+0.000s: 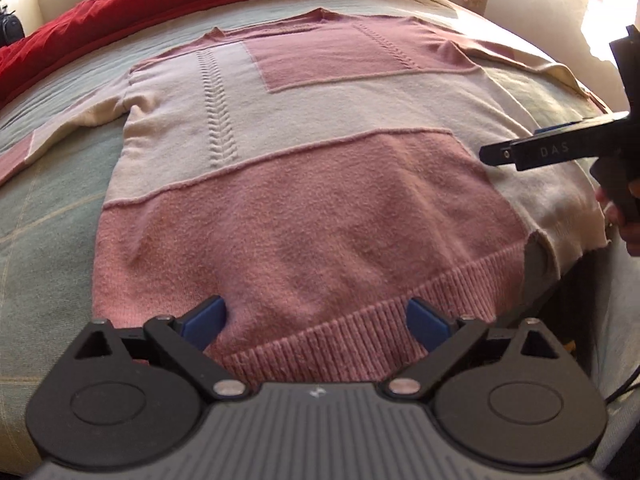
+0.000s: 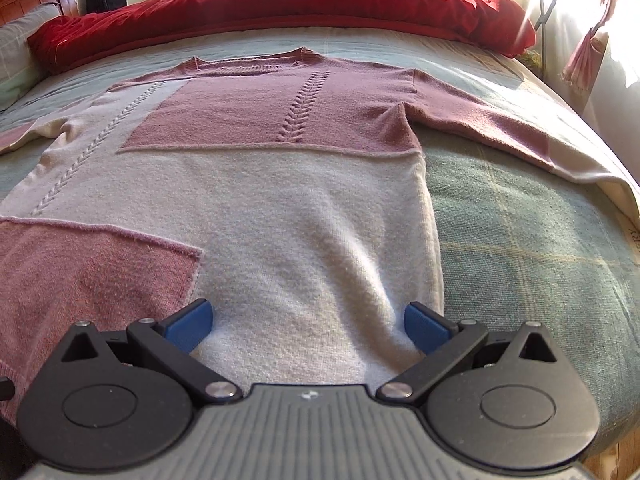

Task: Fold clothes

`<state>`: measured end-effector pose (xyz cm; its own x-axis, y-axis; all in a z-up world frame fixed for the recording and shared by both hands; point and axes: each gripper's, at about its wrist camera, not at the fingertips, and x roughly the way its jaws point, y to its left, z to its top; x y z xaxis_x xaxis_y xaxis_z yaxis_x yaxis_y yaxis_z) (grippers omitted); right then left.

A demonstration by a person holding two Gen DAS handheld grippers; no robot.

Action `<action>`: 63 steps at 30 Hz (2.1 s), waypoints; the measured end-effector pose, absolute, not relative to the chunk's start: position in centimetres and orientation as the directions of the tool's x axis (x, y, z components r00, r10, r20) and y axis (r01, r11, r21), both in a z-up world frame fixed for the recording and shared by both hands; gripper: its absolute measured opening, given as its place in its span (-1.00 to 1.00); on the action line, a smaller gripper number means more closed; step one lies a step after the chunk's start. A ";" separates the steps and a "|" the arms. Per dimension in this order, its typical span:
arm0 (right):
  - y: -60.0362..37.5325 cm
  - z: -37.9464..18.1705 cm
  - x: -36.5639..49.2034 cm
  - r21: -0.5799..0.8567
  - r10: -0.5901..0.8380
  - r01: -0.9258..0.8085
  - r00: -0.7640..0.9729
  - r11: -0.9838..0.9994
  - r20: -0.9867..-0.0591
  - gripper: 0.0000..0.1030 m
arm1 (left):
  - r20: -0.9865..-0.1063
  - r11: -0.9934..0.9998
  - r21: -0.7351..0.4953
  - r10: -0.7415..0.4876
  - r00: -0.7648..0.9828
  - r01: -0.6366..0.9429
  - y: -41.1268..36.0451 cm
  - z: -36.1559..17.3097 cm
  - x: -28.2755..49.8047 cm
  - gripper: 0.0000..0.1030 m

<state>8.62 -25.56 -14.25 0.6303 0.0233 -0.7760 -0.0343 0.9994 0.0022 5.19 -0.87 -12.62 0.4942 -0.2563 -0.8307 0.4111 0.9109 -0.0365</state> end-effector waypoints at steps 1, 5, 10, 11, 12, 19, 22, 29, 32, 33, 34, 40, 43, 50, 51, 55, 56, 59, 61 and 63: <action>-25.6 -14.3 8.5 0.003 0.024 -0.034 0.634 0.999 -0.773 1.00 | -0.828 0.905 -0.042 -0.268 0.492 0.423 -0.9 -12.2 5.2 0.87; -25.5 -14.1 8.8 0.008 0.018 -0.018 0.631 1.000 -0.776 1.00 | -0.804 0.888 -0.077 -0.324 0.499 0.453 -2.1 -11.5 6.8 0.87; -25.7 -14.2 8.8 0.016 0.023 -0.016 0.633 1.000 -0.773 1.00 | -0.844 0.892 -0.114 -0.319 0.432 0.437 -2.1 -13.4 6.5 0.87; -25.7 -14.3 8.8 0.015 0.021 -0.016 0.634 1.000 -0.773 1.00 | -0.844 0.889 -0.117 -0.324 0.428 0.443 -1.8 -13.4 6.0 0.87; -25.6 -14.3 8.8 0.012 0.019 -0.016 0.634 1.000 -0.773 1.00 | -0.838 0.882 -0.114 -0.332 0.433 0.457 -1.9 -13.1 6.1 0.87; -25.8 -12.7 8.1 0.004 -0.012 0.023 0.658 1.000 -0.753 1.00 | -0.786 0.871 -0.030 -0.323 0.527 0.490 -3.4 -10.6 10.3 0.87; -26.6 -12.0 7.8 0.024 -0.015 0.049 0.661 0.998 -0.750 1.00 | -0.774 0.885 0.007 -0.291 0.562 0.466 -4.7 -11.3 13.2 0.87; -28.5 -11.3 7.3 0.047 -0.046 0.117 0.678 0.992 -0.734 1.00 | -0.817 0.853 0.057 -0.259 0.516 0.519 -5.2 -13.6 11.3 0.87; -29.3 -11.3 7.6 0.082 -0.039 0.149 0.669 0.986 -0.743 1.00 | -0.829 0.824 0.076 -0.261 0.494 0.562 -4.4 -13.6 8.5 0.87; -29.6 -11.3 7.6 0.094 -0.037 0.159 0.666 0.983 -0.745 1.00 | -0.834 0.818 0.065 -0.270 0.481 0.572 -4.0 -13.3 7.9 0.87; -29.7 -11.2 7.7 0.104 -0.033 0.167 0.664 0.981 -0.747 1.00 | -0.839 0.811 0.053 -0.280 0.467 0.582 -3.6 -13.1 7.4 0.87; -26.2 -10.7 8.4 0.150 0.039 0.100 0.697 0.984 -0.717 1.00 | -0.815 0.868 0.043 -0.256 0.520 0.494 -0.5 -10.5 8.8 0.87; -23.7 -11.4 9.2 0.095 0.018 0.072 0.698 0.993 -0.716 1.00 | -0.813 0.907 0.019 -0.231 0.535 0.421 1.1 -10.0 10.2 0.87; -22.0 -13.8 9.7 0.020 -0.044 0.089 0.666 0.996 -0.745 1.00 | -0.837 0.919 0.048 -0.177 0.518 0.392 1.4 -10.6 10.7 0.87; -22.8 -14.1 9.4 0.040 -0.035 0.099 0.659 0.994 -0.751 1.00 | -0.841 0.917 0.051 -0.174 0.513 0.394 1.2 -10.8 10.8 0.87; -25.4 -14.2 7.7 0.095 -0.022 0.135 0.676 0.986 -0.737 1.00 | -0.850 0.910 0.060 -0.170 0.499 0.411 0.0 -11.4 11.0 0.87; -25.8 -14.0 7.6 0.122 -0.009 0.145 0.680 0.982 -0.733 1.00 | -0.848 0.909 0.064 -0.169 0.502 0.413 -0.3 -11.4 11.1 0.87; -26.5 -13.2 8.6 0.217 0.050 0.147 0.712 0.965 -0.701 1.00 | -0.847 0.910 0.074 -0.158 0.508 0.407 -0.7 -11.3 11.7 0.87; -26.6 -12.9 10.1 0.265 0.097 0.122 0.724 0.957 -0.683 1.00 | -0.850 0.915 0.084 -0.142 0.508 0.395 -0.6 -11.1 12.2 0.87; -26.7 -13.5 11.9 0.283 0.116 0.123 0.708 0.951 -0.696 1.00 | -0.853 0.922 0.077 -0.136 0.503 0.380 -0.3 -11.0 12.7 0.87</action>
